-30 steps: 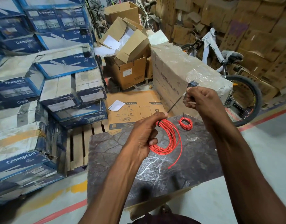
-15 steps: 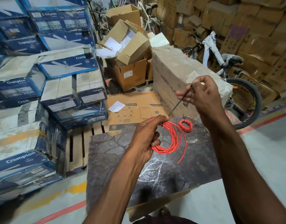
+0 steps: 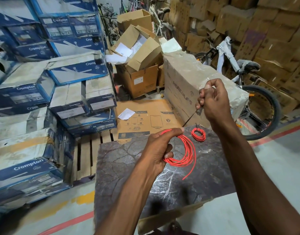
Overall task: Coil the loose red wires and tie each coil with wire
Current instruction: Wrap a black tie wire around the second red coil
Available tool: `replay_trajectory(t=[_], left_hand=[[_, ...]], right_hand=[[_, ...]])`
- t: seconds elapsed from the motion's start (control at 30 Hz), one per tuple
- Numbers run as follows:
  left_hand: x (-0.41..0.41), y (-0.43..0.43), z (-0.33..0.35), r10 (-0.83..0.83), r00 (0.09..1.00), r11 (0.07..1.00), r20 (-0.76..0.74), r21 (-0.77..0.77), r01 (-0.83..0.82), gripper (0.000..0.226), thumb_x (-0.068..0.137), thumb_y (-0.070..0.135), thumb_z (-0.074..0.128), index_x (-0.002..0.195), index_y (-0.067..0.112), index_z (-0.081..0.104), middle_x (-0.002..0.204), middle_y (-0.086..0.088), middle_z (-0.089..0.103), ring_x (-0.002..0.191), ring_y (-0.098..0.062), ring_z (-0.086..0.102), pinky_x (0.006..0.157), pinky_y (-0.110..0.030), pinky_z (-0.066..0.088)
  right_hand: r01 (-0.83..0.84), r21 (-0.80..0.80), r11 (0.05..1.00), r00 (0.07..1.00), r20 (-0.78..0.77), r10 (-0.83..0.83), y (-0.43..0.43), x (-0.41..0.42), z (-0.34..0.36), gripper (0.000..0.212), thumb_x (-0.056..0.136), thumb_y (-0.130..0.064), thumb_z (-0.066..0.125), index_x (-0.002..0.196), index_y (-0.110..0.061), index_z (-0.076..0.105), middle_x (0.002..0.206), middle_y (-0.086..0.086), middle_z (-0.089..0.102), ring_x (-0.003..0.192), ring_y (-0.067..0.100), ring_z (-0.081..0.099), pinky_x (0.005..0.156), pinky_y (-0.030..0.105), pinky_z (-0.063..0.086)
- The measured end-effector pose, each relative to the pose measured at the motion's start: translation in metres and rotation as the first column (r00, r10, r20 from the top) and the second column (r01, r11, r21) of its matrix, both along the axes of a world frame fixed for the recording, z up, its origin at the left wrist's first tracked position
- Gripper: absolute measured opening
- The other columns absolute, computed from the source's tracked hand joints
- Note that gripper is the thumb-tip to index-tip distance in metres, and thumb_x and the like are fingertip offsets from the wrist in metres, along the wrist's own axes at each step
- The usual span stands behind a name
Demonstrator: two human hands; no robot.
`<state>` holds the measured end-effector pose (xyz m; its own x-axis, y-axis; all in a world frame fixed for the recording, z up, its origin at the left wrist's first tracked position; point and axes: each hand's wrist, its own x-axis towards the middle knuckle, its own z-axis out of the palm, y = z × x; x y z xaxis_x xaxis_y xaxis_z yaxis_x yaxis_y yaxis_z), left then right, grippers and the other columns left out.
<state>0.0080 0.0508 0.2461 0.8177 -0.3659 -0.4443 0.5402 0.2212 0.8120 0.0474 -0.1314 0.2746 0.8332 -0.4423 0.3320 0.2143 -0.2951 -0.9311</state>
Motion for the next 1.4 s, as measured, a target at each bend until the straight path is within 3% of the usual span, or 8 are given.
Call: replay_trajectory(t=[0.33,0.47,0.63,0.8,0.9,1.07,1.23,1.4], left_hand=[[0.000,-0.012,-0.007,0.046,0.999,0.998,-0.002,0.047,-0.046,0.016,0.077,0.012,0.080,0.091,0.010,0.073,0.057,0.004,0.018,0.047,-0.012,0.012,0.037,-0.020,0.016],[0.001,-0.011,-0.016,0.046,0.999,0.997,0.006,0.055,-0.046,0.018,0.077,0.010,0.080,0.068,0.016,0.065,0.056,0.004,0.017,0.046,-0.012,0.013,0.039,-0.021,0.016],[-0.001,-0.020,-0.029,0.064,0.998,0.993,-0.010,0.102,-0.063,0.020,0.076,0.010,0.077,0.063,0.017,0.064,0.055,0.005,0.023,0.046,-0.012,0.014,0.040,-0.021,0.016],[0.006,-0.031,-0.039,0.091,0.995,0.995,-0.042,0.052,-0.089,0.012,0.081,0.009,0.077,0.074,0.013,0.068,0.047,0.010,0.024,0.042,-0.008,0.016,0.036,-0.021,0.018],[0.016,-0.040,-0.048,0.095,0.992,0.994,-0.083,-0.040,-0.099,0.007,0.088,0.011,0.071,0.084,0.011,0.066,0.047,0.010,0.028,0.040,-0.006,0.018,0.035,-0.019,0.020],[0.033,-0.046,-0.067,0.115,0.978,0.974,-0.176,-0.173,-0.145,0.026,0.103,0.013,0.049,0.078,0.017,0.047,0.057,0.005,0.023,0.042,-0.006,0.019,0.043,-0.022,0.022],[0.046,-0.060,-0.084,0.105,0.989,0.980,-0.106,-0.156,-0.121,0.022,0.106,0.014,0.048,0.085,0.015,0.052,0.058,0.007,0.031,0.046,-0.005,0.026,0.040,-0.018,0.026],[0.060,-0.078,-0.108,0.096,0.995,0.994,-0.020,-0.050,-0.097,0.016,0.105,0.018,0.054,0.092,0.014,0.063,0.066,0.006,0.043,0.052,-0.005,0.029,0.041,-0.017,0.028]], right_hand=[[0.024,-0.130,0.991,0.999,0.051,-0.018,-0.010,0.005,-0.009,0.019,0.107,-0.029,0.035,0.099,-0.013,0.042,0.075,0.000,0.045,0.064,0.020,0.041,0.057,0.042,0.038],[0.003,-0.128,0.992,0.999,0.041,0.002,-0.016,0.003,-0.019,0.018,0.107,-0.030,0.035,0.097,-0.016,0.042,0.074,-0.004,0.046,0.064,0.019,0.043,0.058,0.042,0.040],[-0.019,-0.128,0.992,1.000,0.000,0.020,-0.021,0.002,-0.032,0.015,0.107,-0.025,0.036,0.097,-0.015,0.043,0.075,-0.004,0.047,0.065,0.016,0.044,0.058,0.039,0.041],[-0.073,0.007,0.997,0.996,-0.052,0.073,-0.041,-0.001,-0.044,0.012,0.111,-0.009,0.035,0.102,-0.011,0.043,0.078,0.002,0.046,0.061,0.012,0.047,0.059,0.026,0.050],[-0.072,0.161,0.984,0.990,-0.111,0.090,-0.058,-0.002,-0.054,0.010,0.111,-0.014,0.038,0.106,-0.011,0.045,0.081,0.003,0.053,0.066,0.010,0.060,0.073,0.030,0.059],[-0.064,0.458,0.887,0.979,-0.142,0.144,-0.072,-0.010,-0.079,0.010,0.110,-0.016,0.044,0.117,-0.011,0.048,0.095,0.011,0.064,0.086,0.019,0.070,0.086,0.038,0.063],[-0.100,0.505,0.857,0.957,-0.186,0.221,-0.078,-0.010,-0.105,0.020,0.104,-0.015,0.055,0.124,-0.015,0.053,0.110,0.003,0.067,0.101,0.023,0.071,0.080,0.036,0.062],[-0.057,0.485,0.873,0.932,-0.287,0.220,-0.077,-0.004,-0.126,0.028,0.100,-0.013,0.063,0.127,-0.017,0.055,0.119,0.004,0.061,0.114,0.032,0.067,0.089,0.044,0.062]])
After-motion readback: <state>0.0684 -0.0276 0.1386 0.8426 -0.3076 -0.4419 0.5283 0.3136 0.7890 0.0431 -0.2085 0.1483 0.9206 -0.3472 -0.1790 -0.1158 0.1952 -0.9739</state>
